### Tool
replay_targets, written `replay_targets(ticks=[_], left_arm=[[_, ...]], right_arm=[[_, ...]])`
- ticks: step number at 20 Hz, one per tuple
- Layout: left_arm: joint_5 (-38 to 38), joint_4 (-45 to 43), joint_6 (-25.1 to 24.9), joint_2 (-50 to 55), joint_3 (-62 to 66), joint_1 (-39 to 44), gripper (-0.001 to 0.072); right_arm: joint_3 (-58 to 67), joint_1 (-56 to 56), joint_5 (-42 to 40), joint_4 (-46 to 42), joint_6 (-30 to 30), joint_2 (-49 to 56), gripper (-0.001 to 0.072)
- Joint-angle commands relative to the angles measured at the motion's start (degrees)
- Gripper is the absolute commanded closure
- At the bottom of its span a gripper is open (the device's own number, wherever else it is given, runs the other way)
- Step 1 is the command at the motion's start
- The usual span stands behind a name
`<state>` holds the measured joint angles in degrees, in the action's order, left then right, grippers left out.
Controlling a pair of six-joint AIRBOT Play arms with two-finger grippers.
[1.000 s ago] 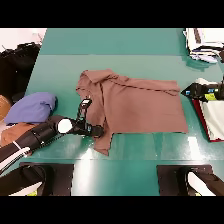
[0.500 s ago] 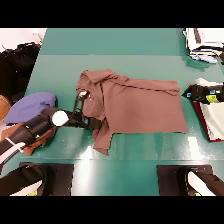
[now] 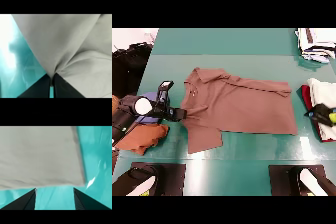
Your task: Fold the shirts.
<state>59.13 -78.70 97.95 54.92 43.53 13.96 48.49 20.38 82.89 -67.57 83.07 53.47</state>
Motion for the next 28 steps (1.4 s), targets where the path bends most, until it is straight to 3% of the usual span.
replay_targets(ticks=[1,2,4,13,14,15,16,17,18,19,24,28], left_arm=[[1.27,-0.39,-0.9,-0.28,0.09,-1.49,0.0682],[1.29,-0.37,-0.9,-0.26,0.09,-1.49,0.0682],[1.2,-0.37,-0.9,-0.26,0.09,-1.49,0.0682],[-0.2,-0.31,-0.87,-0.26,0.09,-1.49,0.0682],[-0.17,-0.2,-0.87,-0.26,0.09,-1.49,0.0682],[-0.11,-0.2,-0.87,-0.28,0.09,-1.49,0.0682],[-0.13,-0.15,-0.81,-0.26,0.09,-1.49,0.0682],[-0.26,0.15,-0.24,-0.28,0.11,-1.51,0.0682],[-0.28,1.14,-0.13,-0.31,0.15,-1.51,0.0682],[-0.11,1.84,0.0,-0.48,0.42,-1.51,0.0683],[1.2,2.16,0.17,-6.64,9.22,-1.51,0.0682],[3.78,1.07,-0.44,-10.01,31.58,-1.51,0.0683]], right_arm=[[-12.07,5.57,-3.04,0.2,-0.24,-0.04,0.0179],[-14.82,6.43,-4.44,0.68,-0.22,-0.04,0.0181],[-19.15,7.74,-7.23,3.1,-0.22,-0.04,0.0258],[-23.89,7.82,-15.65,9.07,-0.35,4.61,0.0274],[-23.89,7.82,-16.59,10.88,-1.66,5.46,0.0325],[-23.89,7.82,-17.49,12.74,-2.47,6.12,0.0425],[-23.89,7.82,-18.18,14.1,-3.04,6.54,0.0428],[-23.82,7.82,-18.47,14.97,-3.82,6.88,0.048],[-23.8,7.82,-18.53,15.8,-5.81,6.88,0.064],[-23.78,7.85,-18.47,16.68,-7.61,6.38,0.0694],[-14.05,7.82,-14.36,17.09,-8.31,-3.08,0.0695],[7.72,7.82,-12.33,19.63,-8.28,-10.71,0.0695]])
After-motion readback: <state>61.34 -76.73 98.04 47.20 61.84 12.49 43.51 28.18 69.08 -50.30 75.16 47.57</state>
